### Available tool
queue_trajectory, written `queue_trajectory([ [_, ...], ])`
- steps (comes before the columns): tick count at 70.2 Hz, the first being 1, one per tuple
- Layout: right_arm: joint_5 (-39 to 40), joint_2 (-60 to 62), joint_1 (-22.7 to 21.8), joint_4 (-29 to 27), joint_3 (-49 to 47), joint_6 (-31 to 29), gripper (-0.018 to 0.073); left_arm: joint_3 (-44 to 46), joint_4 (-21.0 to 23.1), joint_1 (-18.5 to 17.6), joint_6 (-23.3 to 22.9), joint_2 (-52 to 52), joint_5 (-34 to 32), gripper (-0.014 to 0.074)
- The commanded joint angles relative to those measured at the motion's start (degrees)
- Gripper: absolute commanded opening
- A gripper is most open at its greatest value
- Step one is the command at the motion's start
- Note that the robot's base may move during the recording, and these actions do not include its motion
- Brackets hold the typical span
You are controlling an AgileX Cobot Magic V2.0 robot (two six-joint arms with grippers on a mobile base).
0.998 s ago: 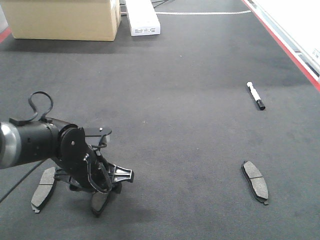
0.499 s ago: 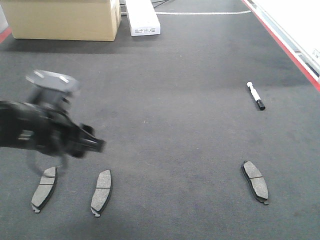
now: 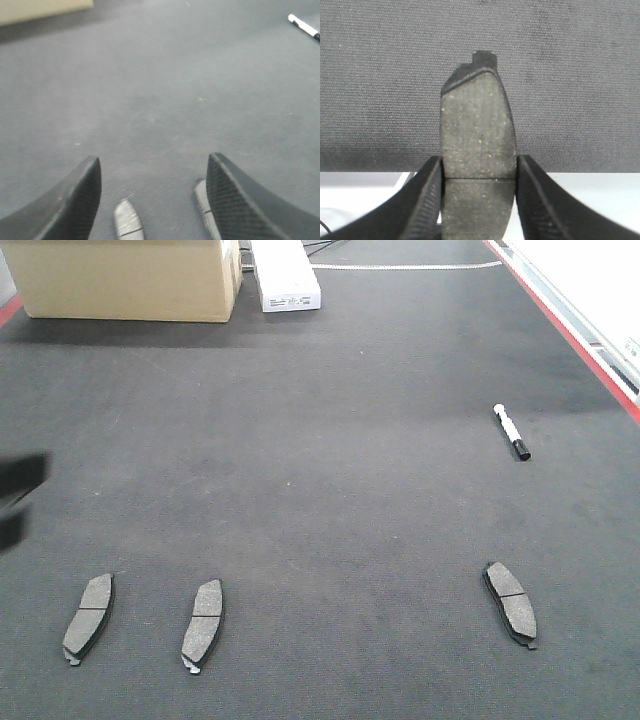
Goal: Move and align brake pads A on conveyor
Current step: 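Open the left gripper and lift it away from the pad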
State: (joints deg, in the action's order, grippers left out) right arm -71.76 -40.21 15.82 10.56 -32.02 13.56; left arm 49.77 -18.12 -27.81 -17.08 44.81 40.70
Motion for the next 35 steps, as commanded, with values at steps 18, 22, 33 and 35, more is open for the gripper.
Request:
queue_trajectory([
  [18, -1.5, -0.1, -0.4, 1.4, -1.6, -0.4, 0.0018, -16.5, -1.1, -0.3, 0.0, -24.6, -12.1, 0.0424],
  [22, -1.5, -0.1, -0.4, 1.4, -1.6, -0.4, 0.0018, -18.6, -1.1, -0.3, 0.0, -28.1, -12.1, 0.0424],
  [33, -1.5, -0.1, -0.4, 1.4, -1.6, -0.4, 0.0018, -24.0, -1.1, -0.3, 0.0, -35.3, -14.1, 0.0424],
  [35, -1.5, -0.1, -0.4, 1.4, -1.6, -0.4, 0.0018, -24.9, -1.1, -0.3, -0.1, -35.9, -14.6, 0.0424],
])
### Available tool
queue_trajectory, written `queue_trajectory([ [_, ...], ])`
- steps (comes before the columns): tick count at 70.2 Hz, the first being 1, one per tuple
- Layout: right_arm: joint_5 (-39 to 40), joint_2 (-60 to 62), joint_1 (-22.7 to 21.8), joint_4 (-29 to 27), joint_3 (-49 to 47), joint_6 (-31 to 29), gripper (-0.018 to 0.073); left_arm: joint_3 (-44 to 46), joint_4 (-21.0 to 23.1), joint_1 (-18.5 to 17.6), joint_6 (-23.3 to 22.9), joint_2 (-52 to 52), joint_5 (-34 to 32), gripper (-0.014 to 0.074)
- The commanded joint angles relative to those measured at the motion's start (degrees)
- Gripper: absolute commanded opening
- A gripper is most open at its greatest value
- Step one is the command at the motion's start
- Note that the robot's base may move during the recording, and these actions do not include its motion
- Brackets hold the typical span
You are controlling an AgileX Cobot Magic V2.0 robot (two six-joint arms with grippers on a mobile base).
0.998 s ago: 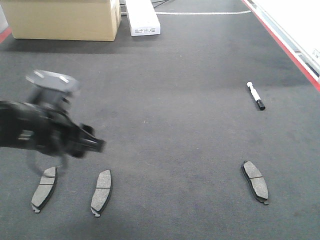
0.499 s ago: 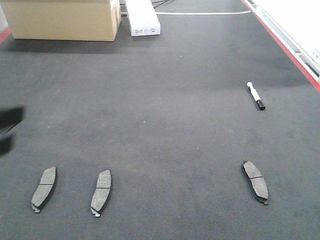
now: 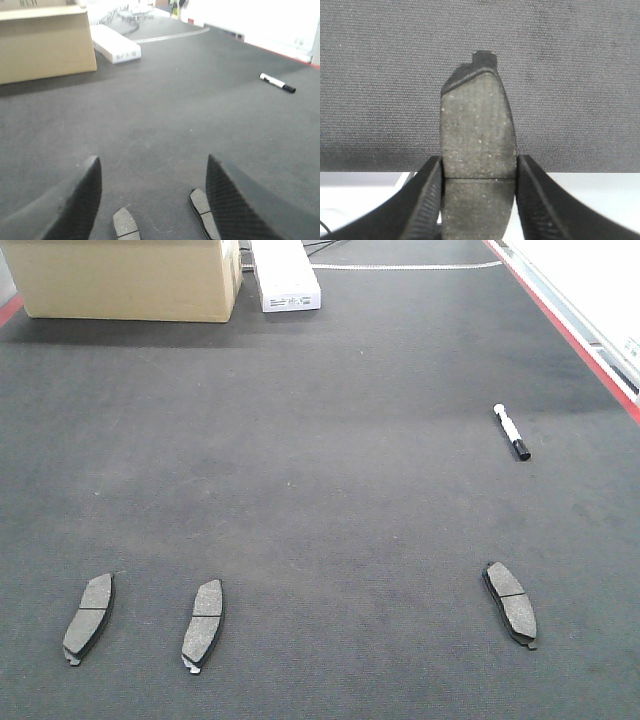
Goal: Move and align brake pads A on conveyor
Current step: 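Open the left gripper and lift it away from the pad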
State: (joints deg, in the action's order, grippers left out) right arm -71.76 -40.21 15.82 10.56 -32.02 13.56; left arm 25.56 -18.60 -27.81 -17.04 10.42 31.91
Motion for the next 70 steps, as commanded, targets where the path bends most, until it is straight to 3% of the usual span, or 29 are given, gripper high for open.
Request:
queue_trajectory([
  [1, -1.5, -0.1, -0.4, 1.4, -1.6, -0.4, 0.0018, -0.9, -0.4, -0.3, -0.2, -1.7, -6.0, 0.0424],
  [70, -0.7, -0.1, -0.4, 1.6, -1.6, -0.4, 0.0018, -2.4, 0.8, -0.3, -0.3, -2.1, -8.0, 0.0424],
])
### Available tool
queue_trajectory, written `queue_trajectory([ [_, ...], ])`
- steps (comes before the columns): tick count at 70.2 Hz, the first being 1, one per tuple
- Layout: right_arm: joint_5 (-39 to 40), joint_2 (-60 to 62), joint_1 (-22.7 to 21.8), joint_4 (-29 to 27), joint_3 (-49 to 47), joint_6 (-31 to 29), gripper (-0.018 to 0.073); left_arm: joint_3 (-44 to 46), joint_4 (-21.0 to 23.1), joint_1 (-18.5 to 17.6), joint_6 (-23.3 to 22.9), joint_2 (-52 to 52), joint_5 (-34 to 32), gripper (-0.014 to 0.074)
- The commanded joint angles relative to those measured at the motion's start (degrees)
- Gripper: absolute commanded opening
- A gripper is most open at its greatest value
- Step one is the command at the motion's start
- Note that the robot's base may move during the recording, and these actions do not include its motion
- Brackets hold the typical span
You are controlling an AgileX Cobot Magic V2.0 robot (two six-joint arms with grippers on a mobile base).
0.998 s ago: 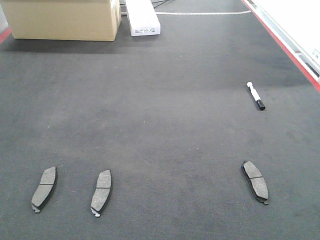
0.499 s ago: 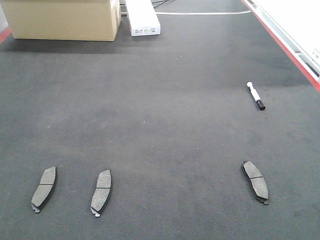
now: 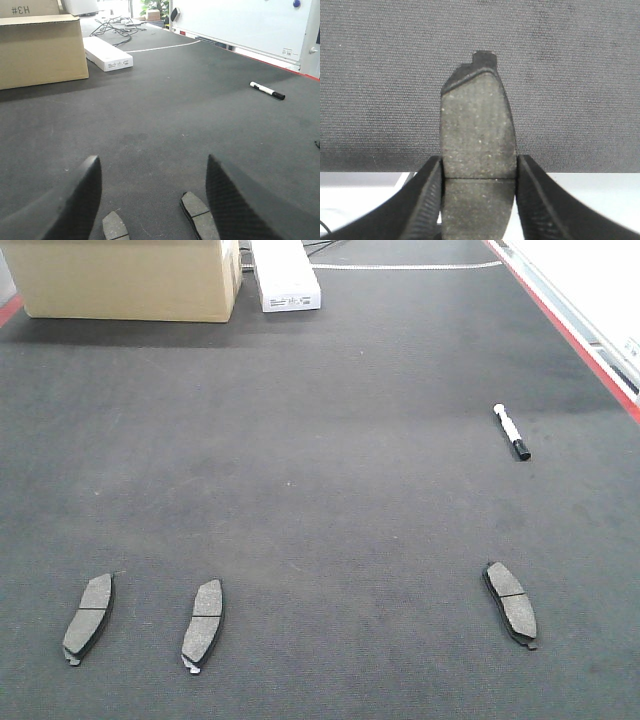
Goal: Move and align brake pads A on conveyor
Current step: 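Open the left gripper and lift it away from the pad, then lower the right gripper's brake pad beside the other placed pad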
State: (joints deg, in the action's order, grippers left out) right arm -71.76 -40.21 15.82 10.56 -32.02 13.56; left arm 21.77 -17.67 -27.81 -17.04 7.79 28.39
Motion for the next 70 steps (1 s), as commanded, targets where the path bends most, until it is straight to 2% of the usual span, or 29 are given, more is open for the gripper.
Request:
queue_trajectory([
  [1, -0.5, -0.1, -0.4, 1.6, -1.6, -0.4, 0.0018, 1.4, -0.1, -0.3, -0.3, 0.5, -4.4, 0.0424],
  [14, 0.4, -0.1, -0.4, 1.6, -2.7, -0.4, 0.0018, 1.4, -0.1, -0.3, -0.3, 0.5, -4.4, 0.0424],
  [24, 2.1, -0.1, -0.4, 1.2, -7.2, -0.5, 0.002, 1.4, -0.1, -0.3, -0.3, 0.5, -4.4, 0.0424],
  [36, 7.7, -2.7, -0.3, -2.7, -13.2, -2.2, 0.0024, 1.4, -0.1, -0.3, -0.3, 0.5, -4.4, 0.0424],
  [45, 11.7, -7.9, -0.2, -7.7, -15.6, -6.9, 0.0027, 1.4, -0.1, -0.3, -0.3, 0.5, -4.4, 0.0424],
  [70, 23.4, -28.5, -0.2, -14.8, -20.5, -10.9, 0.0043, 1.4, -0.1, -0.3, -0.3, 0.5, -4.4, 0.0424],
])
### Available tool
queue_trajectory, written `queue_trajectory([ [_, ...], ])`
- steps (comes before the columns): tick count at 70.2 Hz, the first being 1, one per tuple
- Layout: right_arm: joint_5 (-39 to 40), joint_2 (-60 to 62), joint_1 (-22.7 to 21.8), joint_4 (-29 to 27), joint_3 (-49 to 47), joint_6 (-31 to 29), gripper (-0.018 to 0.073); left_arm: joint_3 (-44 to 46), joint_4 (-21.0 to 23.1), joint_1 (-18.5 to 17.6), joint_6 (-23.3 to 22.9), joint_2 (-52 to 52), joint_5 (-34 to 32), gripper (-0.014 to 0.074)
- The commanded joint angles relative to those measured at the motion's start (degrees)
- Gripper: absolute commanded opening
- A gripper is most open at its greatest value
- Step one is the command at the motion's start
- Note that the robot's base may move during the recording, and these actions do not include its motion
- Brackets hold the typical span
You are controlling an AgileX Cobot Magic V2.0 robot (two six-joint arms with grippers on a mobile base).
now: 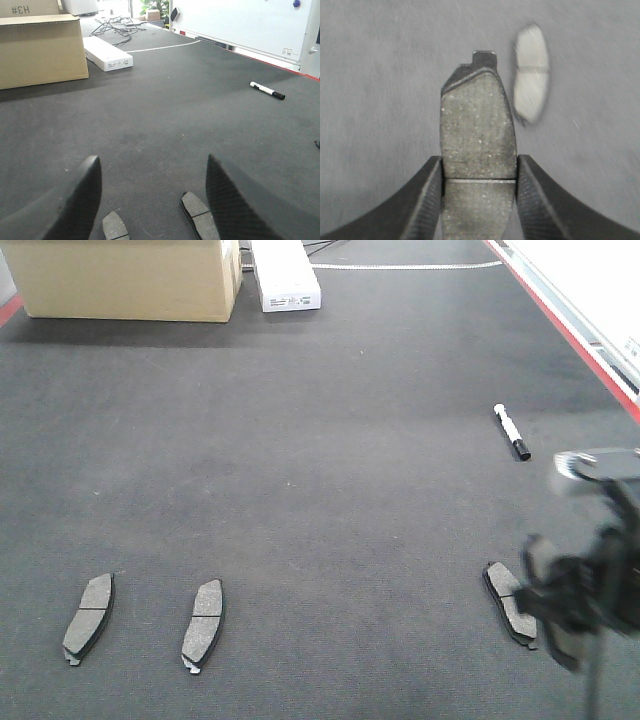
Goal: Move and align brake pads A on conveyor
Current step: 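Lower the right gripper's brake pad beside the other placed pad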
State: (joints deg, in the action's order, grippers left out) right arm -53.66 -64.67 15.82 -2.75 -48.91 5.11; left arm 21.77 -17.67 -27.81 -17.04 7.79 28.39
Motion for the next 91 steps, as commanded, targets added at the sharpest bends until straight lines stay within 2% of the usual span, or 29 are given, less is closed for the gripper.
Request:
queue_trajectory([
  [1, 5.5, -4.8, -0.2, -1.9, -4.0, -2.9, 0.0043, 1.4, -0.1, -0.3, -0.3, 0.5, -4.4, 0.0424],
  [22, 6.3, -21.0, -0.2, -7.8, -13.0, -8.2, 0.0057, 1.4, -0.1, -0.3, -0.3, 0.5, -4.3, 0.0424],
  [57, 11.0, -35.0, -0.2, -8.2, -14.6, -8.1, 0.0104, 1.4, -0.1, -0.3, -0.3, 0.5, -4.3, 0.0424],
  [67, 10.9, -36.5, -0.2, -8.2, -14.6, -8.5, 0.02, 1.4, -0.1, -0.3, -0.3, 0.5, -4.3, 0.0424],
  [82, 11.0, -36.6, -0.2, -7.9, -14.6, -8.5, 0.0452, 1.4, -0.1, -0.3, -0.3, 0.5, -4.3, 0.0424],
  [91, 10.9, -34.6, -0.2, -7.8, -14.6, -8.5, 0.0521, 1.4, -0.1, -0.3, -0.3, 0.5, -4.3, 0.0424],
])
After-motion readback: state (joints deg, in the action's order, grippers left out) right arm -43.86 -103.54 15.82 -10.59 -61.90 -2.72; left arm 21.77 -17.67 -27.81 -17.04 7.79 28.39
